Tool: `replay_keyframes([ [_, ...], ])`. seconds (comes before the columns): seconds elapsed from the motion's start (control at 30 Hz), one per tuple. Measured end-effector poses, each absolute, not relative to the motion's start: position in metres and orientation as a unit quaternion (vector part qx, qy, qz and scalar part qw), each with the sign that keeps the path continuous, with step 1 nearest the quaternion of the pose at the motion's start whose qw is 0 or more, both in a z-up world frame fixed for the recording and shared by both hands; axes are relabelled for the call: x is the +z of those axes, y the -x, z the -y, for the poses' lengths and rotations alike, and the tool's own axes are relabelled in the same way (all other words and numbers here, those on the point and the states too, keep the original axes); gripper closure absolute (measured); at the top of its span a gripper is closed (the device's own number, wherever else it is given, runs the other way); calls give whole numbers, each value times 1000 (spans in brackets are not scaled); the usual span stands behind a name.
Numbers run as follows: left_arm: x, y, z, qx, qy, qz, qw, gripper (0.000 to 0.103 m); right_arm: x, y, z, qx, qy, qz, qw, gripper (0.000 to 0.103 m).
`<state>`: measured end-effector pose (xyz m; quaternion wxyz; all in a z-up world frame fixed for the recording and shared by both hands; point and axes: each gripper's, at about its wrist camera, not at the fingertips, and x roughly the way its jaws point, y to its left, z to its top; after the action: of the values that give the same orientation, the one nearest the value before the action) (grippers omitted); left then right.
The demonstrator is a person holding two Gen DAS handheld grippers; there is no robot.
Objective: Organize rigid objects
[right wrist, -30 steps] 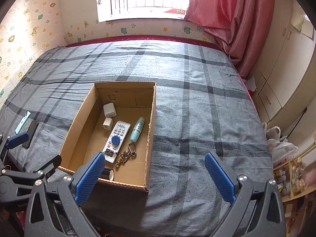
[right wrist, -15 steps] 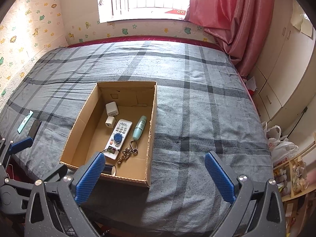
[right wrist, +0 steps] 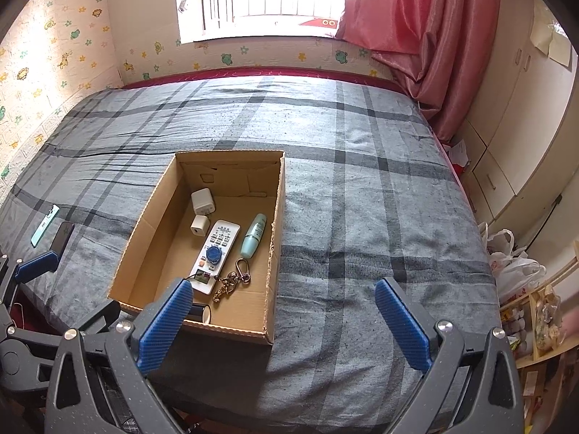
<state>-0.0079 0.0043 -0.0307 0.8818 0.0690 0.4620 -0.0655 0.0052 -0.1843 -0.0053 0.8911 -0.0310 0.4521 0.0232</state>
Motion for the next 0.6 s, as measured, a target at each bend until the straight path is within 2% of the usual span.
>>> replay_keyframes([
  [0.6, -32, 7, -3, -69, -69, -465, 880, 0, -5, -6, 183, 23, 30, -453, 891, 0],
])
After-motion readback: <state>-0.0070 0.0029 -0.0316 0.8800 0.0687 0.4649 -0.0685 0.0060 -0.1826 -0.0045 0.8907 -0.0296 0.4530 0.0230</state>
